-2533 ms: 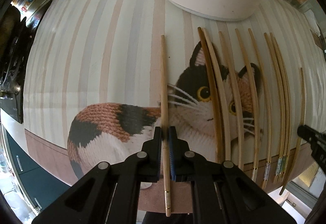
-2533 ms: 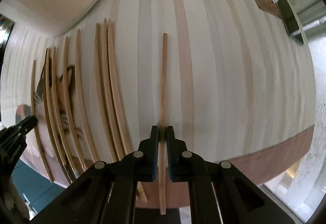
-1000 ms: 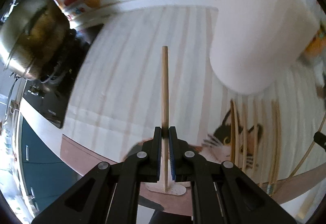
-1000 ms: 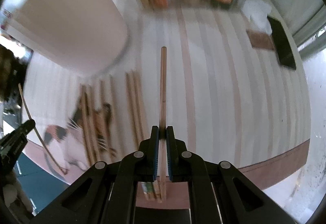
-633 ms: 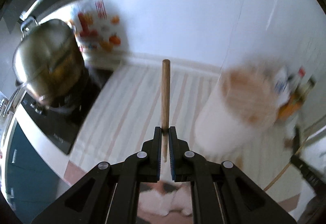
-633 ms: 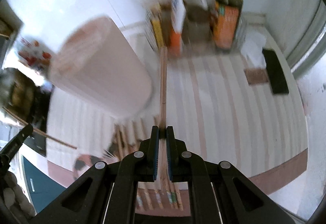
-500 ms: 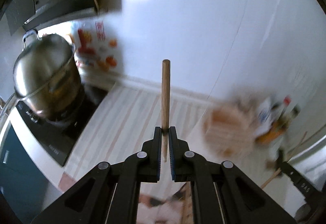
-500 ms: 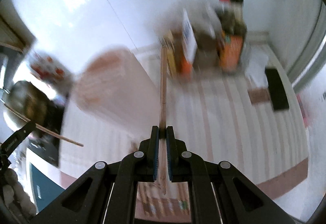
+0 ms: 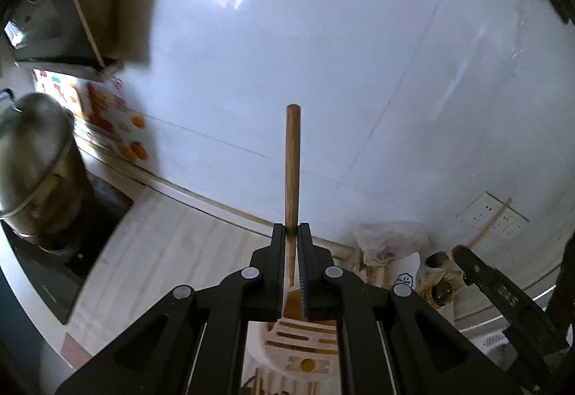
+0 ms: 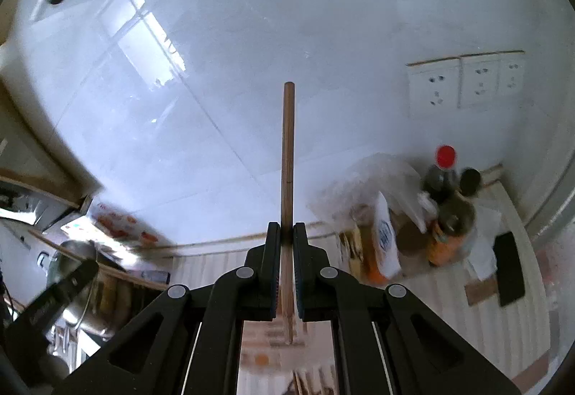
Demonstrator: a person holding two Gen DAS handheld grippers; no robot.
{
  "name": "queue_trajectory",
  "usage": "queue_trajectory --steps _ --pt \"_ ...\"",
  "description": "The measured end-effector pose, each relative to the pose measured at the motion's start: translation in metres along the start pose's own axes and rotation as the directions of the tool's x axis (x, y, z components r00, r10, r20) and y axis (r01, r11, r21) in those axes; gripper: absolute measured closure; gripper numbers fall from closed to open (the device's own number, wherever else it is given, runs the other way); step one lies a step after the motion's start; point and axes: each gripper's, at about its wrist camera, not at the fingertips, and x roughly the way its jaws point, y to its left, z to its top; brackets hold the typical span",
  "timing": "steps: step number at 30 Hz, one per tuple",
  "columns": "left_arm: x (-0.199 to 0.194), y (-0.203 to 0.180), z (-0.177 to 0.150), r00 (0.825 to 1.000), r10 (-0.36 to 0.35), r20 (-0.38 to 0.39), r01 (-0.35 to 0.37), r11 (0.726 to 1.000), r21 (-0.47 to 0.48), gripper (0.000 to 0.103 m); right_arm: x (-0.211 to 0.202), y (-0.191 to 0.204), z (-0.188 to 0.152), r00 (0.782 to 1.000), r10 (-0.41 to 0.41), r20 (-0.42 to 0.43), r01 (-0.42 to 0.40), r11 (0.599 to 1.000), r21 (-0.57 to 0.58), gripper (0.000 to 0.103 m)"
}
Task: Organize utensils
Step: 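Lift both held chopsticks and lower them into the pink utensil holder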
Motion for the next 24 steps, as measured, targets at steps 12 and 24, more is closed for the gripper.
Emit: queue_trajectory --steps 12,24 --pt "0.02 -0.006 -0.007 0.997 -0.036 -0.061 0.037 0.999 0.017 0.099 0.075 0.008 0.002 0.998 -0.007 -0.061 0.005 1.0 -0.021 0.096" --pt "0.065 -0.016 -0.034 0.985 0.004 -0.17 0.013 0.995 0.102 0.099 0.099 0.002 -0.027 0.992 -0.009 -0.126 0.004 0.999 -0.034 0.096"
